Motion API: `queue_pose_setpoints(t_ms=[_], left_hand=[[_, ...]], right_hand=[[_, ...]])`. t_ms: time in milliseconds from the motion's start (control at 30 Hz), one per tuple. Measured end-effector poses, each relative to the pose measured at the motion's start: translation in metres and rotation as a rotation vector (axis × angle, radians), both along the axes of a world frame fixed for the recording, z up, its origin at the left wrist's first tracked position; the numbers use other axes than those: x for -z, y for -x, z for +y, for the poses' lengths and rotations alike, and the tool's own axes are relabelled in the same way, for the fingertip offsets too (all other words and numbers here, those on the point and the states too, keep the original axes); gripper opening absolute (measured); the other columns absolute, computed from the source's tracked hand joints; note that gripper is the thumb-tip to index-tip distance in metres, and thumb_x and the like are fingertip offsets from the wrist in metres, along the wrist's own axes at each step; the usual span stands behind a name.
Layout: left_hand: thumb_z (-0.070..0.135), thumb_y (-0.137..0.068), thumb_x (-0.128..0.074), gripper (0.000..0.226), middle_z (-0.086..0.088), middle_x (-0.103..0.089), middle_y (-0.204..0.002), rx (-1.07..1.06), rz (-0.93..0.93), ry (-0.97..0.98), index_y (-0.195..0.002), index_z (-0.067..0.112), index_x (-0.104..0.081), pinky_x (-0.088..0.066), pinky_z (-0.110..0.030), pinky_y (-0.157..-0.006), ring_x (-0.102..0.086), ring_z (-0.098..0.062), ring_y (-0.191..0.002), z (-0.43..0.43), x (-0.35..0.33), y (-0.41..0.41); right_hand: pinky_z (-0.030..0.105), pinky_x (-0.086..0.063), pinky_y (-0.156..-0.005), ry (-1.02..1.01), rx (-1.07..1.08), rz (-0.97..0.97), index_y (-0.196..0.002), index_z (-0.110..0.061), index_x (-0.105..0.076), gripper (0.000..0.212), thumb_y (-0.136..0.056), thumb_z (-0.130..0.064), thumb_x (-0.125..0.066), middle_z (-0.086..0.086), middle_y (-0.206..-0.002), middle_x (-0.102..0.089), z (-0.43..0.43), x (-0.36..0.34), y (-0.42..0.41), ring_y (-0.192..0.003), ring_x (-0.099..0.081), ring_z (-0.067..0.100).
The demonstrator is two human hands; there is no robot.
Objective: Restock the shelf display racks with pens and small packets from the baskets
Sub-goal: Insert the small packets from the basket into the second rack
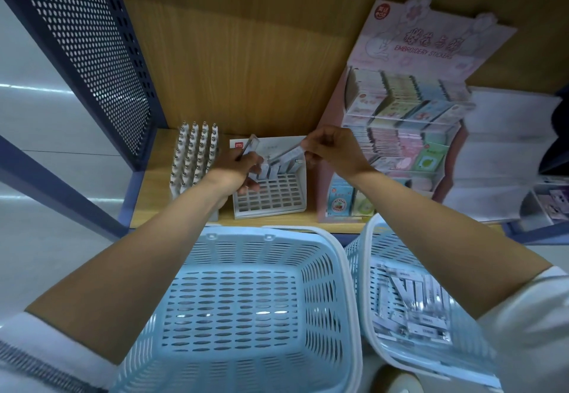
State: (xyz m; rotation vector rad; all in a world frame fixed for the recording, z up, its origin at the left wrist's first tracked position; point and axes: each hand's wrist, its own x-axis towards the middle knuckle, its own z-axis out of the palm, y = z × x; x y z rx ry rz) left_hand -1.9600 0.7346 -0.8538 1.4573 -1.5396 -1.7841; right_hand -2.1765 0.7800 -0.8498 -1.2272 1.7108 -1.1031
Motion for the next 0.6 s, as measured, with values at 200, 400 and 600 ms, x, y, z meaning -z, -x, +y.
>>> queue_pose_setpoints(t_ms=[200, 400, 600], left_hand=[[0.026, -0.101, -0.047, 0.016, -0.001, -0.041, -0.065, 0.042, -0.026, -0.009, -0.1, 0.013, -0.056, -0.03, -0.019, -0.042, -0.035, -0.012, -0.051, -0.006, 0.005, -0.007], [0.029, -0.101, -0.047, 0.02, -0.004, -0.054, -0.071, 0.033, 0.014, 0.054, -0.099, 0.011, -0.055, -0.035, -0.018, -0.049, -0.046, -0.01, -0.054, -0.009, 0.011, -0.014], [0.015, -0.101, -0.046, 0.015, -0.009, -0.065, -0.073, 0.001, 0.052, 0.19, -0.09, 0.01, -0.055, -0.034, -0.02, -0.039, -0.043, -0.01, -0.039, -0.014, 0.018, -0.025]], right_hand=[[0.027, -0.055, -0.062, 0.093, 0.068, 0.415, -0.082, -0.012, -0.069, 0.005, -0.079, -0.012, -0.074, 0.003, -0.07, -0.07, -0.003, 0.018, 0.002, -0.06, -0.068, 0.016], [0.02, -0.045, -0.068, 0.056, 0.006, 0.632, -0.084, -0.006, -0.073, 0.005, -0.08, -0.007, -0.071, 0.006, -0.082, -0.072, -0.01, 0.042, -0.012, -0.068, -0.059, 0.01], [0.015, -0.039, -0.07, 0.014, -0.015, 0.736, -0.086, -0.007, -0.075, 0.008, -0.081, -0.006, -0.068, 0.007, -0.087, -0.072, -0.016, 0.058, -0.014, -0.073, -0.056, 0.006]])
